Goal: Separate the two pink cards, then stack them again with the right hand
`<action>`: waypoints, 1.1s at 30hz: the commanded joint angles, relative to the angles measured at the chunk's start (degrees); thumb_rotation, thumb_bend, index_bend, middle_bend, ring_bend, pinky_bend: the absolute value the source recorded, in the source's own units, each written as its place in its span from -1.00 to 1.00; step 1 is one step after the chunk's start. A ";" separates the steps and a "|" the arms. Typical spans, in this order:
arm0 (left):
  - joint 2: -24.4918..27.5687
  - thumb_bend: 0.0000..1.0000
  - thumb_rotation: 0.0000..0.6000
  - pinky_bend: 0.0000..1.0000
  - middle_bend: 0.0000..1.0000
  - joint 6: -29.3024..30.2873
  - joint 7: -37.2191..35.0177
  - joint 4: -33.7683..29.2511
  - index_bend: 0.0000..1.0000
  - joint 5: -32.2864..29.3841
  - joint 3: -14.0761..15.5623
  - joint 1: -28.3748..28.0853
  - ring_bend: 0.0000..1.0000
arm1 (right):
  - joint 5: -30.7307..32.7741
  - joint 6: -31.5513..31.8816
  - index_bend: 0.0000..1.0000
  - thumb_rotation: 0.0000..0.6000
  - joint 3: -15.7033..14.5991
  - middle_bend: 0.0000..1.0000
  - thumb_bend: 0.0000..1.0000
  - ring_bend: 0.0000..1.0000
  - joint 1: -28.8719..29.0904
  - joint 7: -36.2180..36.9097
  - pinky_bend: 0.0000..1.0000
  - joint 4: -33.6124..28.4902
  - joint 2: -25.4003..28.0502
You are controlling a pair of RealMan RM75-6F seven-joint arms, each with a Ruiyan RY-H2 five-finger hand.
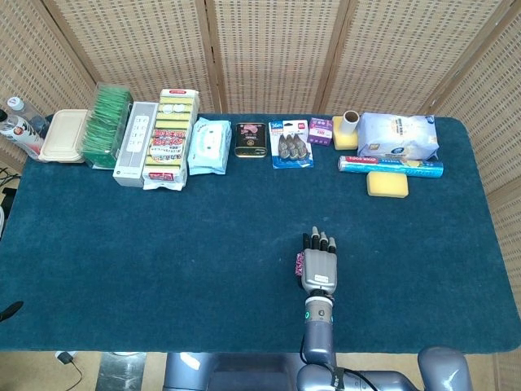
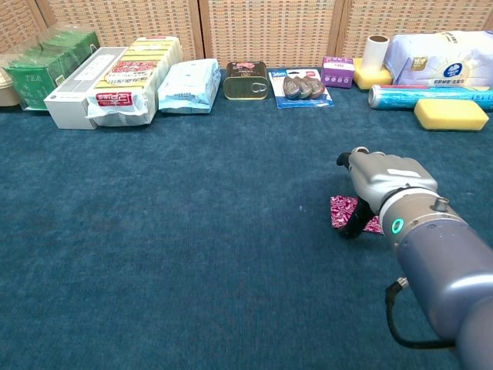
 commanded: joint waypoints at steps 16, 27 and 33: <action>-0.06 -0.80 1.00 -0.88 -1.00 0.17 -0.02 0.05 -1.00 0.07 0.03 0.11 -1.00 | -2.80 -3.05 -0.85 1.00 -0.18 -1.00 -0.55 -1.00 -0.88 2.43 -0.94 -4.66 3.25; -0.20 -0.79 1.00 -0.88 -1.00 0.05 0.61 -0.19 -1.00 -0.09 0.02 0.11 -1.00 | -15.71 -13.68 -0.85 1.00 -2.46 -1.00 -0.87 -1.00 -0.93 15.32 -0.94 -6.96 13.79; -0.35 -0.79 1.00 -0.88 -1.00 0.48 0.96 -0.09 -1.00 -0.05 0.02 0.35 -1.00 | -30.07 -18.13 -0.85 1.00 -4.34 -1.00 -0.91 -1.00 -3.18 33.85 -0.95 -2.12 23.32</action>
